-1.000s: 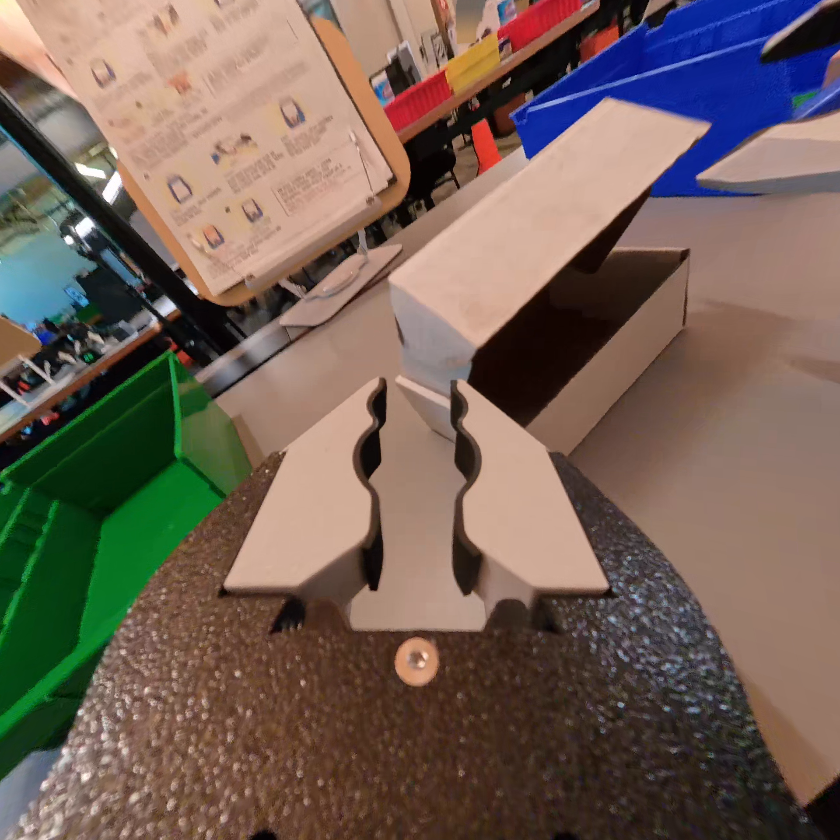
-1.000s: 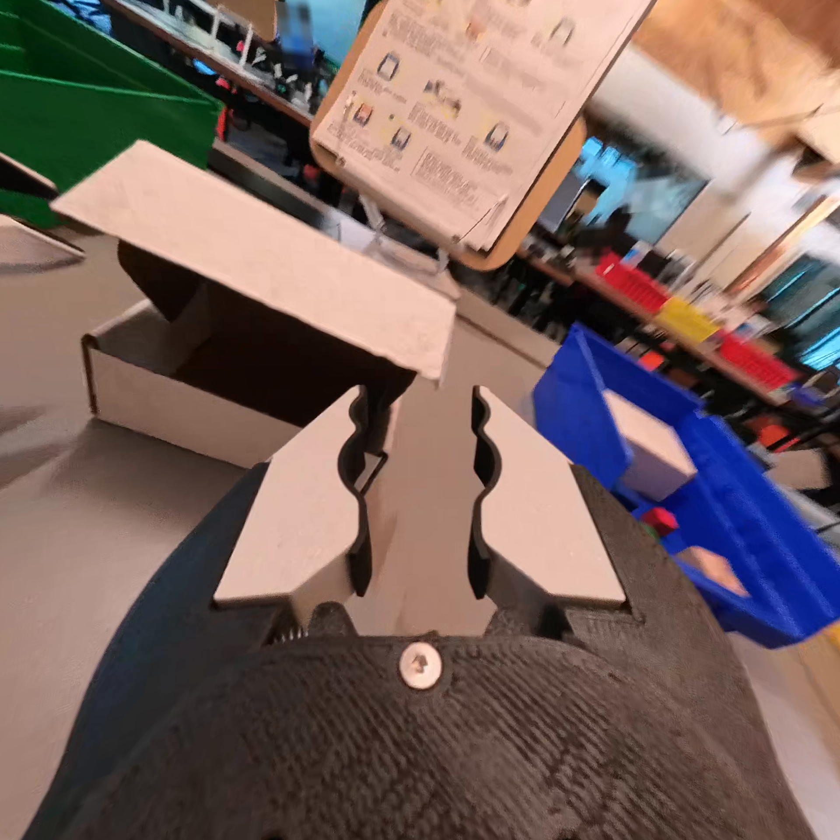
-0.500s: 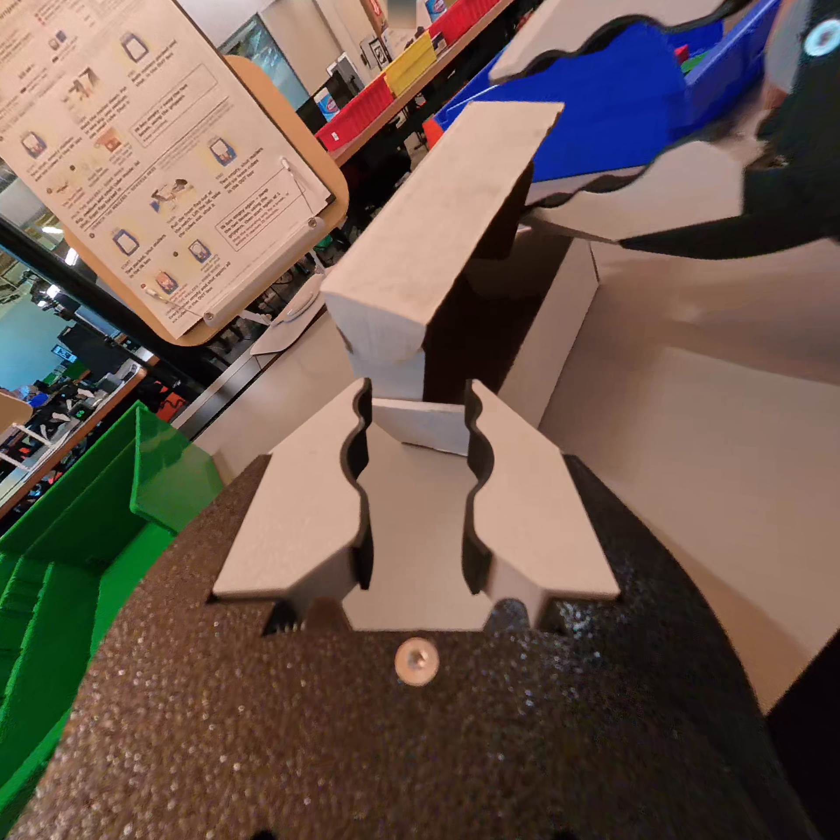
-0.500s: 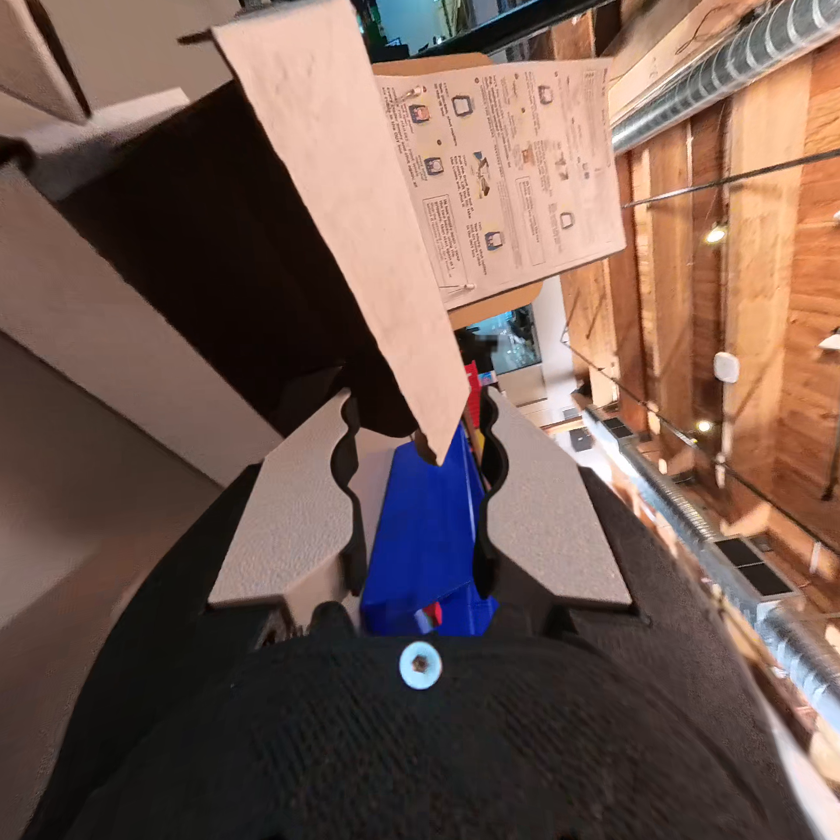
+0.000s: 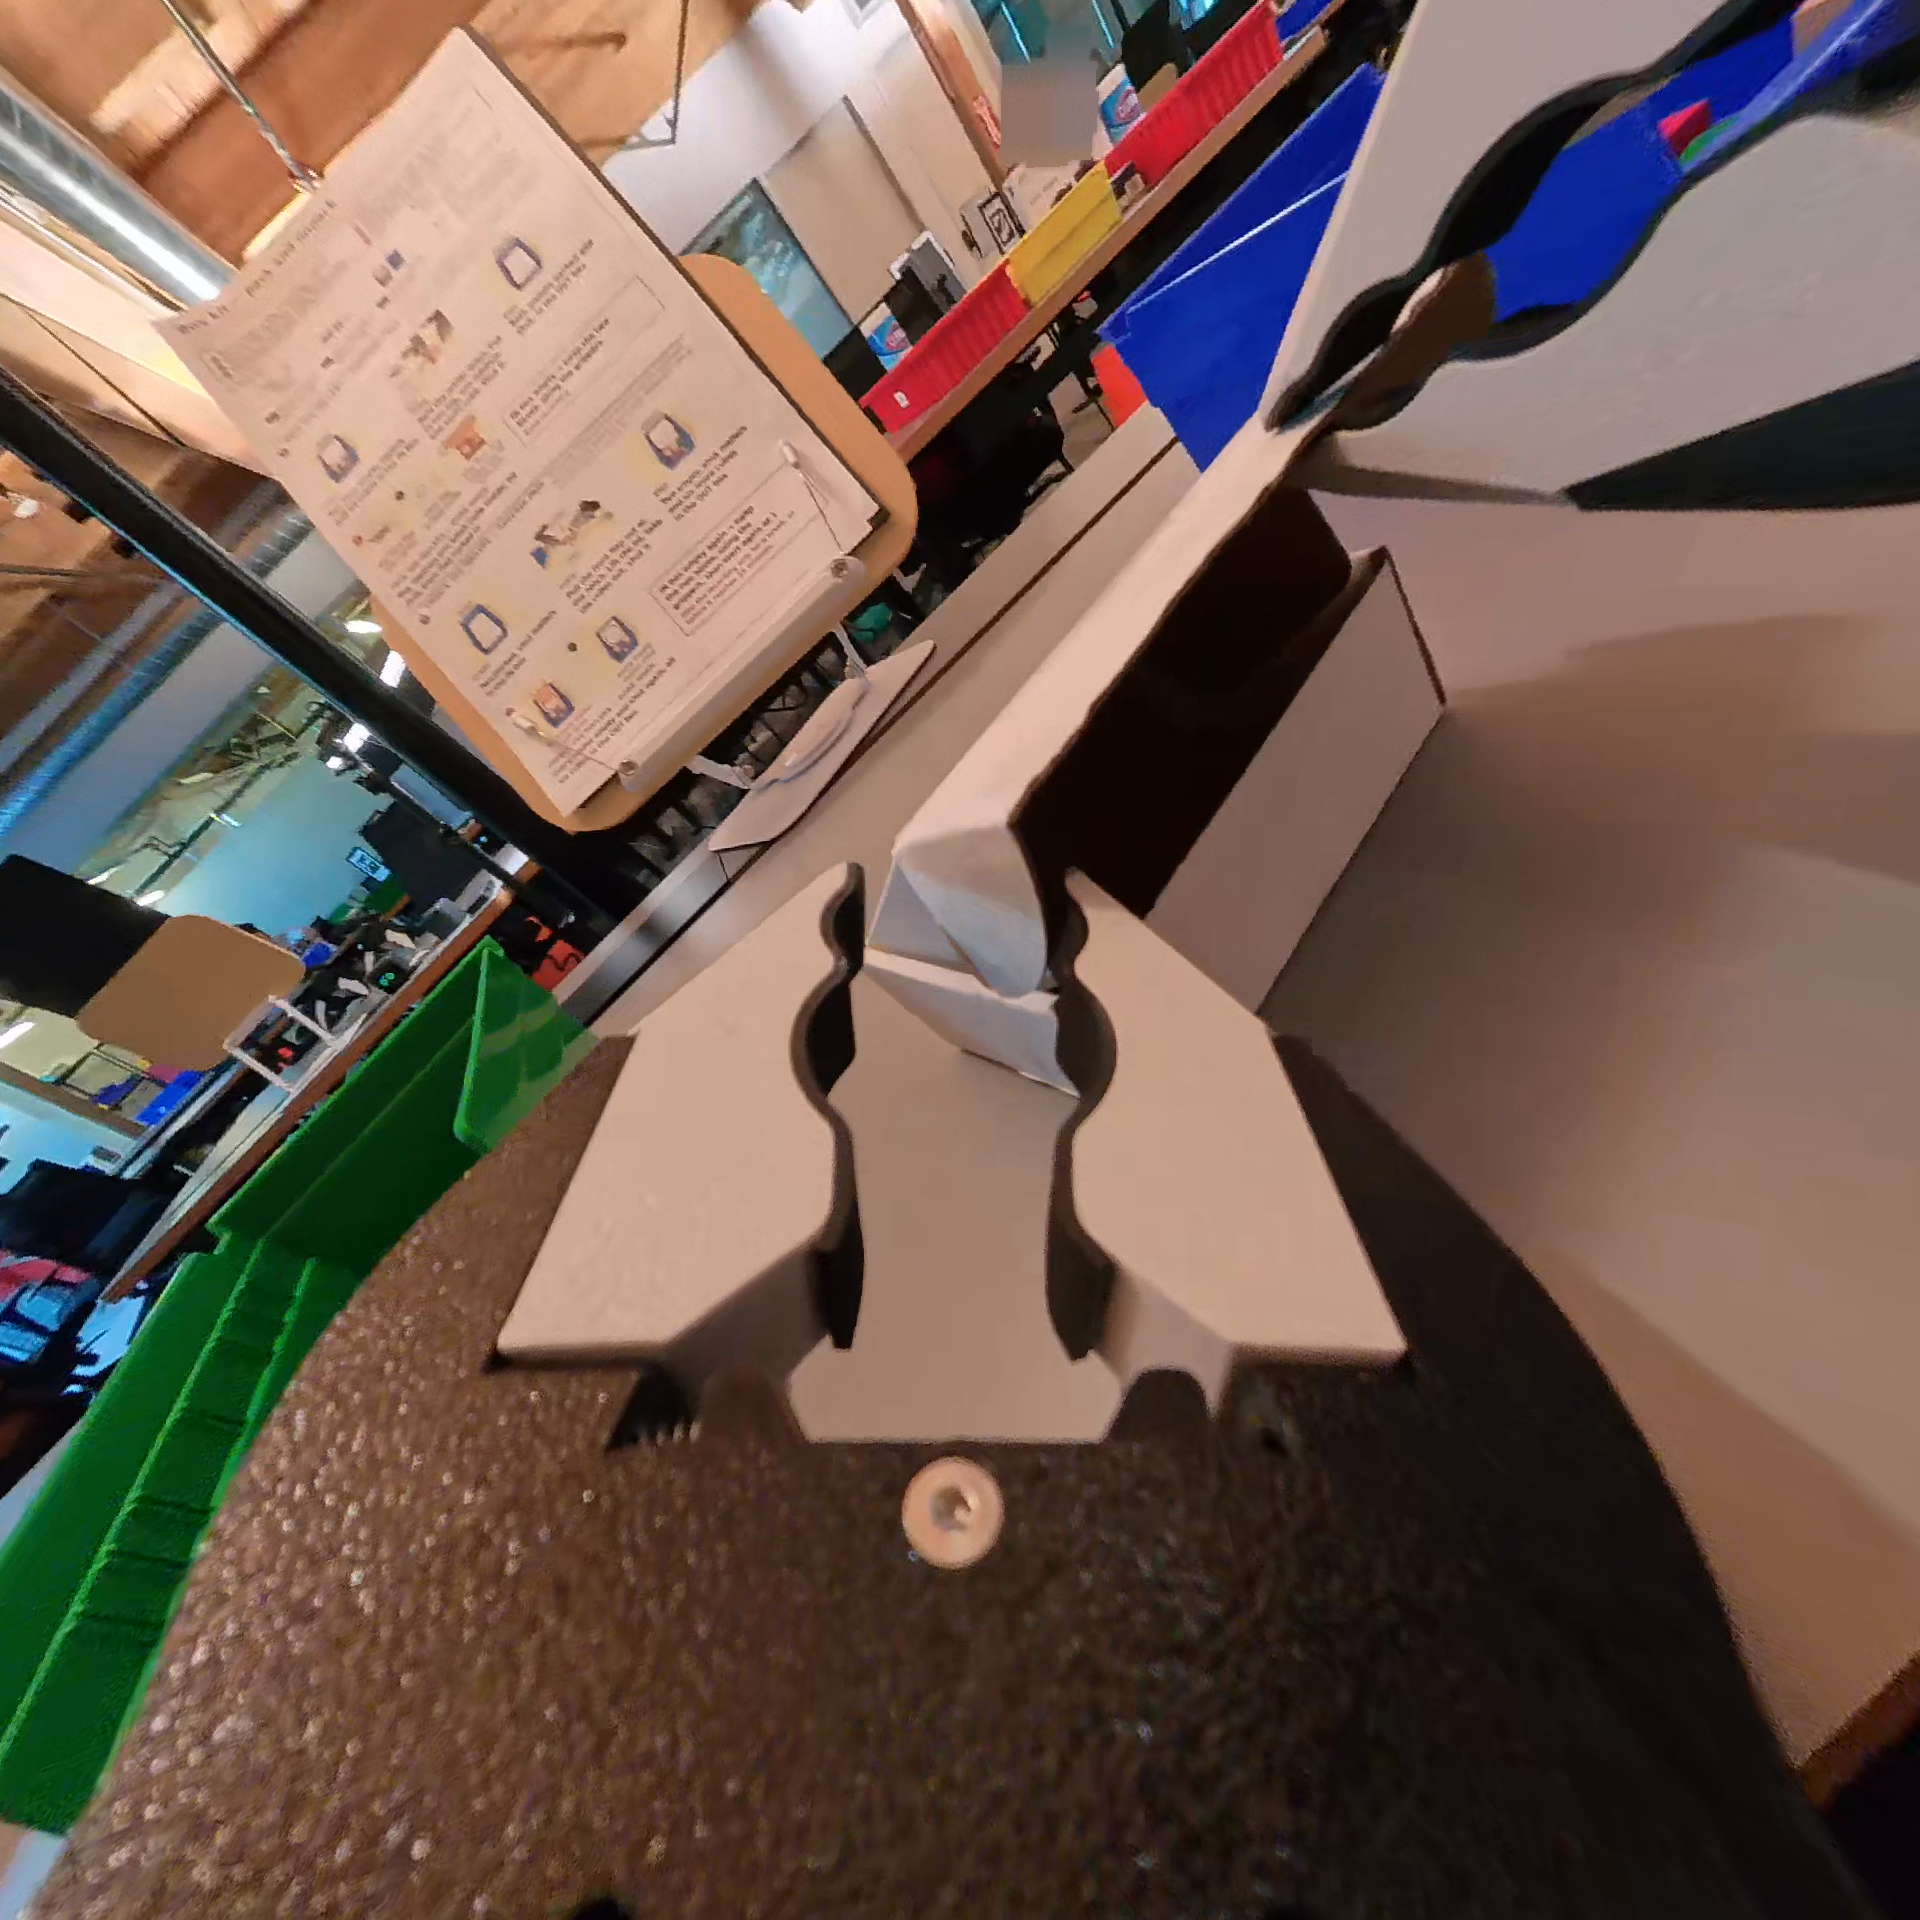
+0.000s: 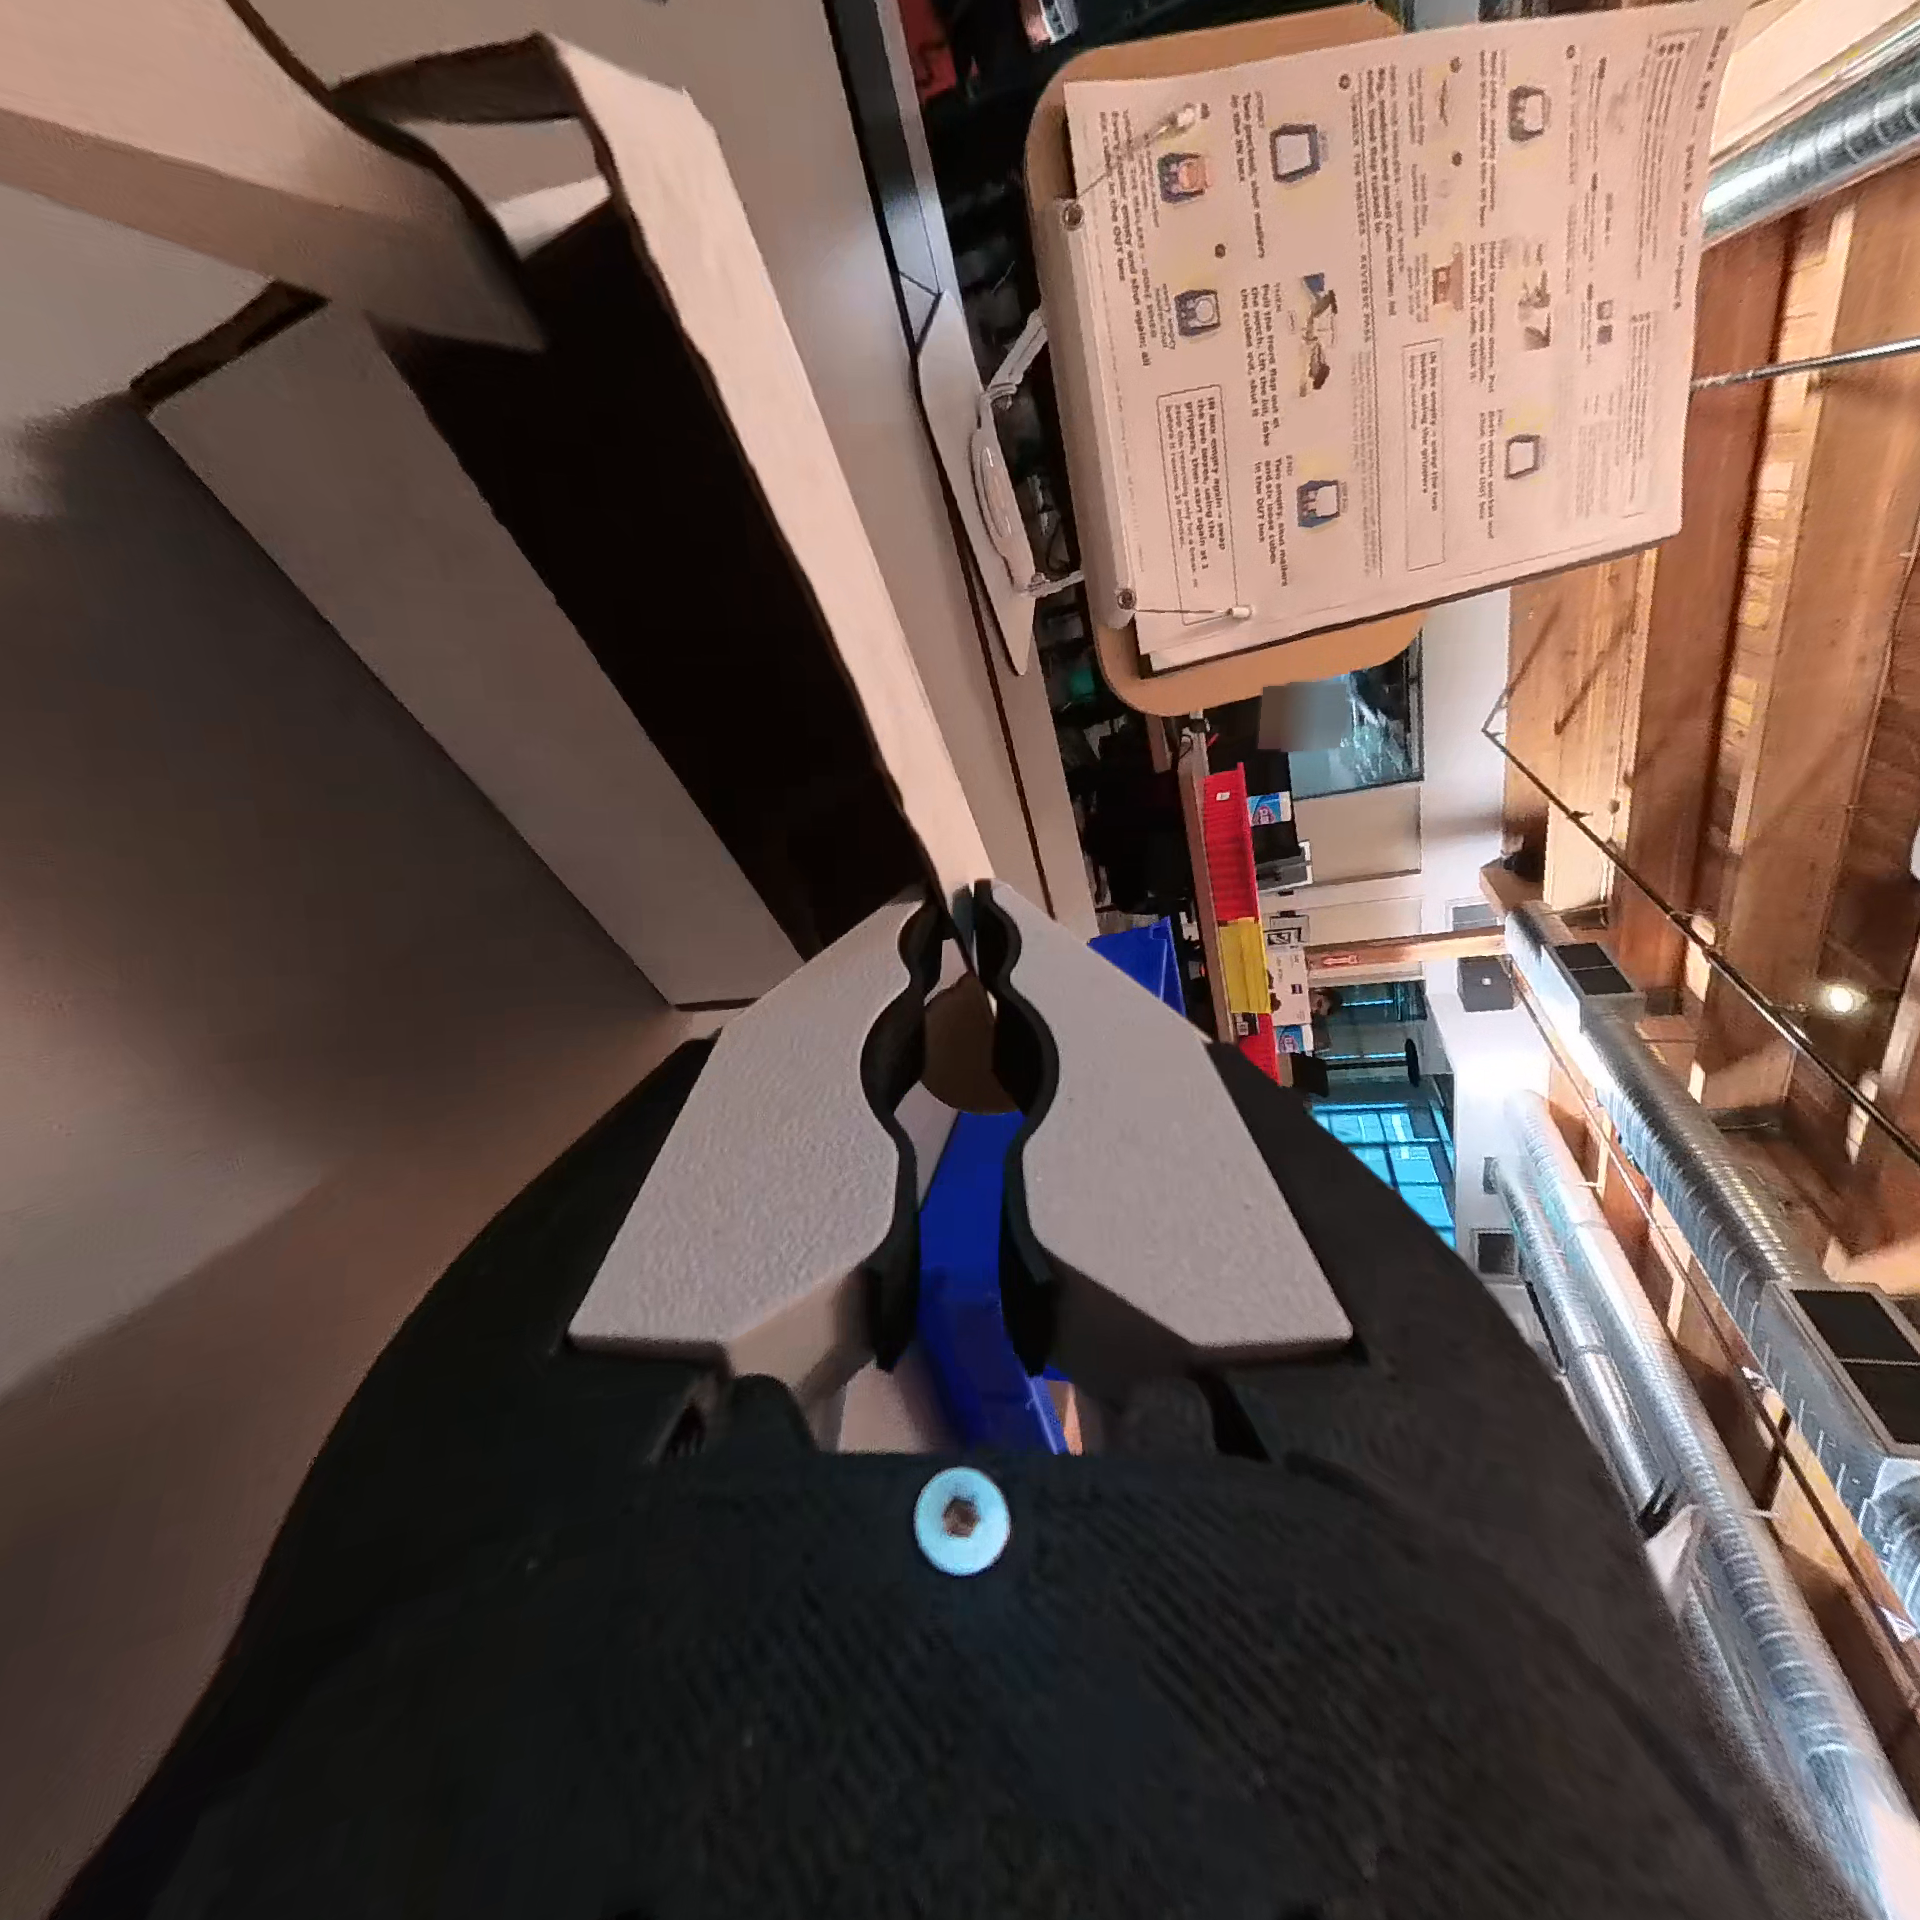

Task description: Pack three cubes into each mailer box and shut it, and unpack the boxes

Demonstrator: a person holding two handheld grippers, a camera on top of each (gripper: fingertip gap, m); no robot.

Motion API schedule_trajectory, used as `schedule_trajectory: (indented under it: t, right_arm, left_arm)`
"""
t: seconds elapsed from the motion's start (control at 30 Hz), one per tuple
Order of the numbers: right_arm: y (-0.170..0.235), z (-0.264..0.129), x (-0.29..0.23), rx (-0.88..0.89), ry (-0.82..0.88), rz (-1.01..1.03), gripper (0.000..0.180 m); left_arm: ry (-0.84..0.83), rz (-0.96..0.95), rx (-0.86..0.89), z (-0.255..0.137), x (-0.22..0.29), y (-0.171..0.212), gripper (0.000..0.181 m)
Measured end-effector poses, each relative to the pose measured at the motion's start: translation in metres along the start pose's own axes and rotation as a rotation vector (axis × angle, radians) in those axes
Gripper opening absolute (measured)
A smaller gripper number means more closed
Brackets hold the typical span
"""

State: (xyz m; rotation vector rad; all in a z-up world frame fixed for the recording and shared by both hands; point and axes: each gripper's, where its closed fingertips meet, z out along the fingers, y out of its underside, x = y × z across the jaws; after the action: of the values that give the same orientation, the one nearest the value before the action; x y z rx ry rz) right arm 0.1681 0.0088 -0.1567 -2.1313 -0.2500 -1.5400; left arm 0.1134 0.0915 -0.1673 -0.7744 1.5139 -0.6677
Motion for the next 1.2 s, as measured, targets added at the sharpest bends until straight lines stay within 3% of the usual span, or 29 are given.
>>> schedule_trajectory:
  t: [0.2, 0.43, 0.6, 1.03, 1.2]
  right_arm:
    - [-0.002, 0.002, -0.014, -0.024, -0.034, 0.018, 0.006]
    - [-0.001, 0.004, -0.023, -0.028, -0.071, 0.05, 0.007]
    - [-0.003, 0.006, -0.031, -0.032, -0.08, 0.029, 0.009]
    - [0.001, 0.013, -0.045, 0.032, -0.135, 0.057, 0.012]
    - [0.018, 0.01, -0.037, 0.071, -0.115, 0.254, 0.052]
  left_arm:
    - [-0.014, 0.025, 0.058, -0.014, 0.006, -0.006, 0.015]
    - [0.043, 0.06, -0.054, -0.016, 0.019, 0.014, 0.026]
    - [0.044, 0.05, -0.124, -0.014, 0.018, 0.027, 0.012]
    - [0.118, 0.012, -0.251, -0.001, 0.019, 0.046, 0.008]
    - [0.211, -0.086, -0.274, 0.001, 0.022, 0.05, 0.01]
